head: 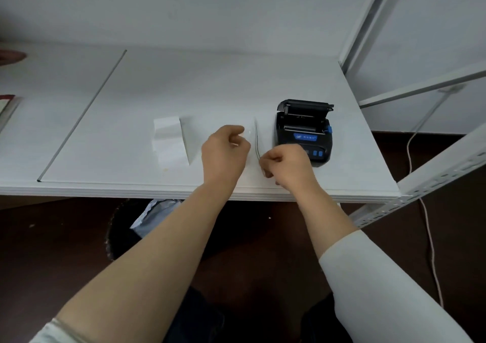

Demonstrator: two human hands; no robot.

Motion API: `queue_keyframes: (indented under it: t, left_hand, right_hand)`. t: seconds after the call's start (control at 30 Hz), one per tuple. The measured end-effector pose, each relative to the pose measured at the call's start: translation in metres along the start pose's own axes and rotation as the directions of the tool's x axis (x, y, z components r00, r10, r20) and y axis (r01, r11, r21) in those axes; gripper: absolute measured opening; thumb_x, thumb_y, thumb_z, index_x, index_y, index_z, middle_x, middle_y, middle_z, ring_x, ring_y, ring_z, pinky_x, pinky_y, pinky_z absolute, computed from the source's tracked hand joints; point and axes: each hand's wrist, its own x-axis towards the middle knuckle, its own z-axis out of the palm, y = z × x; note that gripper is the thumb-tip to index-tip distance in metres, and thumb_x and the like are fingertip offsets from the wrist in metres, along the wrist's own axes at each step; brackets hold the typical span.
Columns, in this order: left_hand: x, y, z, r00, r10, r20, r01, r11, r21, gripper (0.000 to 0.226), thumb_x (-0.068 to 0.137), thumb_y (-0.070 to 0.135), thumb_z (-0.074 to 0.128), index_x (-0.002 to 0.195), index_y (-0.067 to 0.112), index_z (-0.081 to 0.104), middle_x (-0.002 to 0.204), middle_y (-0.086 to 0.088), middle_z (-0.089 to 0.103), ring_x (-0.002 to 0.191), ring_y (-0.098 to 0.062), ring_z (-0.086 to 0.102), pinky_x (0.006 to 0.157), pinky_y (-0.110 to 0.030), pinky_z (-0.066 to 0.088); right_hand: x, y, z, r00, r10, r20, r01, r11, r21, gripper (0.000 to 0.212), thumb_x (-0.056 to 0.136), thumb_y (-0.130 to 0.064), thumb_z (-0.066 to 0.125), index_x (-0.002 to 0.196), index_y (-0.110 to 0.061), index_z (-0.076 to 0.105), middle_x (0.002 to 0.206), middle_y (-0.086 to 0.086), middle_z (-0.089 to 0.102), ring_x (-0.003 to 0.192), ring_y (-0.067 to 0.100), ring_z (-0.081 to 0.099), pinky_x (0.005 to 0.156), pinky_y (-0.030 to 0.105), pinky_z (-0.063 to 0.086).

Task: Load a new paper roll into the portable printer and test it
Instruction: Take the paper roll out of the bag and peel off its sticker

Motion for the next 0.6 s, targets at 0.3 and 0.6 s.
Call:
queue_keyframes:
  t: [0.3, 0.6]
  left_hand:
    - [-0.018, -0.008, 0.013, 0.987, -0.114, 0.113, 0.116, 0.993, -0.015, 0.027, 0.079, 0.007, 0.057, 0.102, 0.011, 0.071, 0.096, -0.011, 0.075, 0.091, -0.024, 0.070, 0.094, -0.037, 0.052]
    - [-0.019, -0.011, 0.012, 0.986, -0.086, 0.145, 0.087, 0.996, -0.002, 0.012, 0.079, 0.023, 0.066, 0.082, 0.014, 0.074, 0.067, 0.008, 0.066, 0.070, -0.018, 0.064, 0.082, -0.041, 0.057]
  right_hand:
    - [-0.011, 0.008, -0.011, 0.970, 0.155, 0.186, -0.225, 0.861, 0.455, 0.006, 0.084, -0.005, 0.064, 0.081, -0.002, 0.069, 0.064, 0.009, 0.065, 0.048, 0.007, 0.062, 0.043, 0.015, 0.048]
    - [-0.011, 0.005, -0.008, 0.981, 0.089, 0.173, -0.149, 0.914, 0.378, 0.022, 0.079, -0.004, 0.067, 0.061, -0.015, 0.066, 0.058, 0.006, 0.063, 0.052, 0.012, 0.058, 0.040, 0.014, 0.043]
